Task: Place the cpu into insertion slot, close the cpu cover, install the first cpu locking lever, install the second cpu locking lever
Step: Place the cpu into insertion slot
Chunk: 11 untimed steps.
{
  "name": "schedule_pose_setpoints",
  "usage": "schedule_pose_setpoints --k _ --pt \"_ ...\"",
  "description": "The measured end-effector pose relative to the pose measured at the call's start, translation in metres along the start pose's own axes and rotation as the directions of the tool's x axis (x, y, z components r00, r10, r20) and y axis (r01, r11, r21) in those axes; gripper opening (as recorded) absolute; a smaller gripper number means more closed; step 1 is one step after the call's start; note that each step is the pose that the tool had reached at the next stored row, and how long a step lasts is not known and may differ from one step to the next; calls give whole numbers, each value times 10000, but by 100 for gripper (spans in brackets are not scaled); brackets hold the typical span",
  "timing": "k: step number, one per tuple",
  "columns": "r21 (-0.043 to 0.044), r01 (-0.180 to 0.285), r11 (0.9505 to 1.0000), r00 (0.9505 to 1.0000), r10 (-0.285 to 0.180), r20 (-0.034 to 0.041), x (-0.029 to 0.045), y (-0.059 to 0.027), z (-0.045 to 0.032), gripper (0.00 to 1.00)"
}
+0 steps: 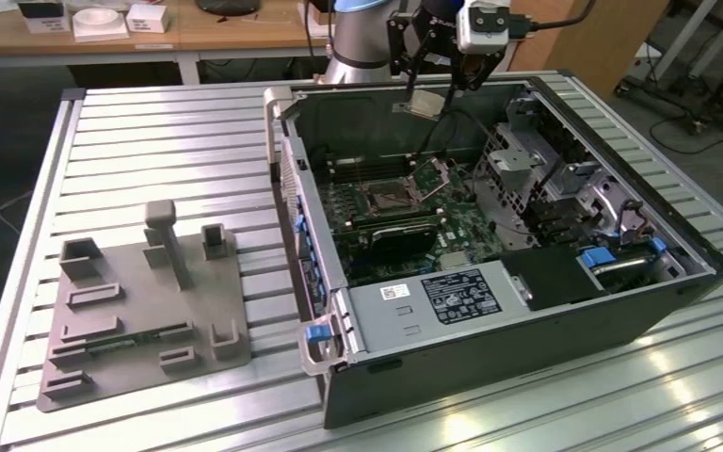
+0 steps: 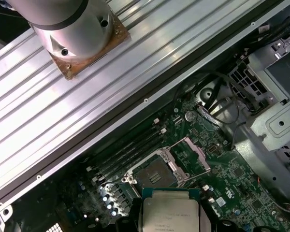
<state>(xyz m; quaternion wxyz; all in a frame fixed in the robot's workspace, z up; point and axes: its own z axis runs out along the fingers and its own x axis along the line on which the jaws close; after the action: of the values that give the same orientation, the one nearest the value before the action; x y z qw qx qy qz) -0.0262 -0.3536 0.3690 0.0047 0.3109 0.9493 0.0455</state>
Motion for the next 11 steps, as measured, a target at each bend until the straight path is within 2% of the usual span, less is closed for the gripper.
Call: schedule_pose_setpoints --k 11 --pt "-9 -424 9991 9991 424 38 0 0 0 54"
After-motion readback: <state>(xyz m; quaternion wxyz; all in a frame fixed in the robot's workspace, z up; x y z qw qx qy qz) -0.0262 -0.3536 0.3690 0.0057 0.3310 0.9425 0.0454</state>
